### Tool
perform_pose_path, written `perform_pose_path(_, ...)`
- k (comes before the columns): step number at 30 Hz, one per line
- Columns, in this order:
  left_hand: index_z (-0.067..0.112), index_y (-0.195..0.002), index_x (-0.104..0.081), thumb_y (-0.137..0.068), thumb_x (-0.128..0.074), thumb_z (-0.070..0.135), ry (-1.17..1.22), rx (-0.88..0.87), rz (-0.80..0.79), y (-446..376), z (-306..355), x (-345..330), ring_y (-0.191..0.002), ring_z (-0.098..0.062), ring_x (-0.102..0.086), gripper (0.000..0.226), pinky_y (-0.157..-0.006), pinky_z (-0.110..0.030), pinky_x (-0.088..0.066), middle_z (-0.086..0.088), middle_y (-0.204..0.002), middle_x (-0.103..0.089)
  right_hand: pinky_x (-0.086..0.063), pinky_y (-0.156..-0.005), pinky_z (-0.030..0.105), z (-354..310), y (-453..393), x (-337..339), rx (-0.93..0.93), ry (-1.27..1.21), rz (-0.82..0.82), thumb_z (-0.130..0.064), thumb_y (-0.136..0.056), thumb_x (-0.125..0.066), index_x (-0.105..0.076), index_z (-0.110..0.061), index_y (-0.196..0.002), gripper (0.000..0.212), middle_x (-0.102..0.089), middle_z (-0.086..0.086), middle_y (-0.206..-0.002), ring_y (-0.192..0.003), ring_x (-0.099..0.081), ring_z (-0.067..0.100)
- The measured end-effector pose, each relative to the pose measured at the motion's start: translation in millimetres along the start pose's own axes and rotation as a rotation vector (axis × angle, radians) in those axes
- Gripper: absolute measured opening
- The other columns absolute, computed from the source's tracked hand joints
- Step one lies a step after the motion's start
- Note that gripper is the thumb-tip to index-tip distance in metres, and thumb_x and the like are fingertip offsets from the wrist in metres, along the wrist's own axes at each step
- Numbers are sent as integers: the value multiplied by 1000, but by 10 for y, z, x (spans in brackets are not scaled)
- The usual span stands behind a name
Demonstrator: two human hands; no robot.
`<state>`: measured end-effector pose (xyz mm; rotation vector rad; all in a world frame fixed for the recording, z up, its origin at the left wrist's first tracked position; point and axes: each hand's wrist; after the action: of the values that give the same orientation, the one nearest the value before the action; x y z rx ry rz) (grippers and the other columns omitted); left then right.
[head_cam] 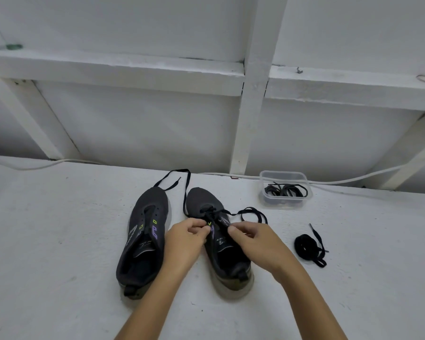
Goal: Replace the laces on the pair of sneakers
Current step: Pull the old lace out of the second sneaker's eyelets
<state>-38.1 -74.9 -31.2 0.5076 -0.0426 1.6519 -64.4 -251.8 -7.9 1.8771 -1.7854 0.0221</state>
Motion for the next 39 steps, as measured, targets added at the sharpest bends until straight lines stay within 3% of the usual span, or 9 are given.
perform_pose_path(3, 19, -95, -81, -85, -78, 19, -48, -81, 31, -31, 49, -10, -77, -3, -71, 11, -80, -18, -55, 10, -82, -77, -55, -80, 19, -77, 45, -49, -12, 153, -48, -56, -78, -70, -71, -43, -108, 32, -74, -24, -94, -87, -69, -7)
perform_pose_path(7, 16, -91, -81, -84, -78, 15, -72, -101, 20, -105, 77, 12, -66, 1, -68, 8, -63, -5, -46, 7, -75, -76, -48, -67, 13, -168, 81, -168, -7, 273, -25, -57, -69, -79, -60, -42, -104, 43, -68, -21, -95, -86, -64, -5)
perform_pose_path(11, 20, -90, -76, -91, -70, 21, -379, -186, -63, -191, 134, 6, -80, -7, -66, 7, -79, -24, -55, 9, -83, -72, -54, -82, 28, -222, 43, -326, 2, 475, 39, -56, -69, -81, -56, -29, -114, 57, -64, -11, -108, -99, -63, 11)
perform_pose_path(16, 17, -98, -60, -101, -50, 24, -668, -320, -280, -390, 318, 131, -85, -18, -66, 12, -78, -38, -55, 2, -90, -66, -55, -86, 34, -192, 10, -391, 9, 562, 80, -51, -75, -77, -57, -25, -121, 56, -65, -4, -114, -103, -63, 20)
perform_pose_path(19, 18, -98, -62, -100, -51, 23, -514, -257, -284, -459, 323, 112, -86, -14, -66, 12, -73, -30, -54, 3, -91, -67, -54, -84, 33, -152, 13, -395, 24, 542, 112, -53, -77, -75, -57, -26, -121, 55, -65, -5, -114, -104, -63, 19)
perform_pose_path(24, 19, -100, -61, -101, -48, 11, 252, 260, -311, -448, 212, 79, -57, -7, -43, 16, -50, -22, -34, 4, -75, -56, -53, -81, 30, -107, 35, -415, 50, 525, 153, -54, -77, -72, -58, -29, -120, 52, -66, -8, -111, -102, -63, 18)
perform_pose_path(30, 28, -99, -61, -99, -55, 33, 27, 66, -117, -330, 205, 41, -85, -9, -64, 8, -72, -29, -54, 7, -94, -67, -54, -78, 30, -87, 28, -413, 57, 464, 164, -53, -76, -72, -61, -31, -113, 45, -67, -12, -102, -96, -63, 15)
perform_pose_path(35, 22, -93, -75, -86, -76, 30, -191, -120, -2, -185, 15, 38, -79, 8, -62, 11, -63, 0, -41, 16, -88, -71, -56, -82, 31, -47, 34, -437, 67, 386, 171, -52, -75, -72, -62, -34, -112, 42, -66, -16, -101, -95, -63, 11)
perform_pose_path(39, 16, -96, -69, -96, -64, 23, -94, -112, 3, -255, 109, 59, -80, -2, -62, 9, -68, -10, -43, 7, -90, -69, -53, -79, 29, -58, 31, -444, 56, 416, 194, -54, -76, -71, -61, -33, -111, 42, -66, -14, -102, -95, -63, 14)
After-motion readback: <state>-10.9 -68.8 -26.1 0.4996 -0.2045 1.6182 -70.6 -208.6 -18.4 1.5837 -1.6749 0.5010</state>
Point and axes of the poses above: each hand's wrist, its own y-axis away from the middle knuckle, its own x-axis out of the back of the hand, z = x × y
